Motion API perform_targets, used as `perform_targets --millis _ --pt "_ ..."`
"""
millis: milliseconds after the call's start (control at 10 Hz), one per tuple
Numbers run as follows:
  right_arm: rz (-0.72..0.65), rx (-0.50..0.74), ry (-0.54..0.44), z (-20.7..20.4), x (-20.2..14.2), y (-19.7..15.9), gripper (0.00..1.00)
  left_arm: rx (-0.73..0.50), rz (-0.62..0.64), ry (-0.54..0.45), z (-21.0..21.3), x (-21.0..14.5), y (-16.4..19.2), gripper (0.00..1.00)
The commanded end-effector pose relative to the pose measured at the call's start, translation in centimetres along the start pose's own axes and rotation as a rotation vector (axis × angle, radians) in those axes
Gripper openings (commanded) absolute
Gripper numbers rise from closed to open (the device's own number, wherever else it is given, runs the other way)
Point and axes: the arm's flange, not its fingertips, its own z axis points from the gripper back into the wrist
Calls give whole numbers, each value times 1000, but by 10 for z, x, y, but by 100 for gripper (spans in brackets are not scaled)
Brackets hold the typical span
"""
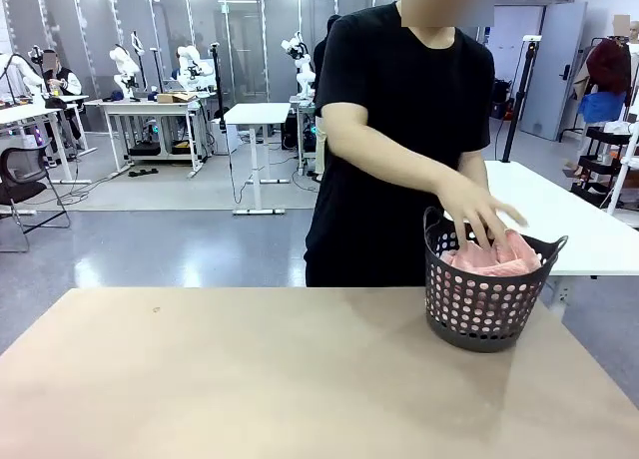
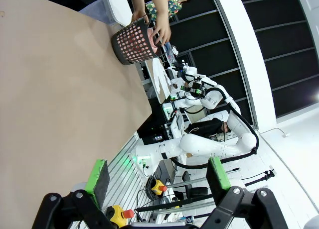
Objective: Fold the towel.
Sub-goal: Grab the top end of the 100 cm Hotel Towel extended by the human.
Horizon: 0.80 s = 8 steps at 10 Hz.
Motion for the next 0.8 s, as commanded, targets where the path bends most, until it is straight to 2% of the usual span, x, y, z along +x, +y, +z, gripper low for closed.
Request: perform_targets --millis 0,700 --pt "18 14 -12 1 2 1 100 -9 -19 2 1 -1 1 100" --pt "18 14 -12 1 2 1 100 -9 -19 2 1 -1 1 100"
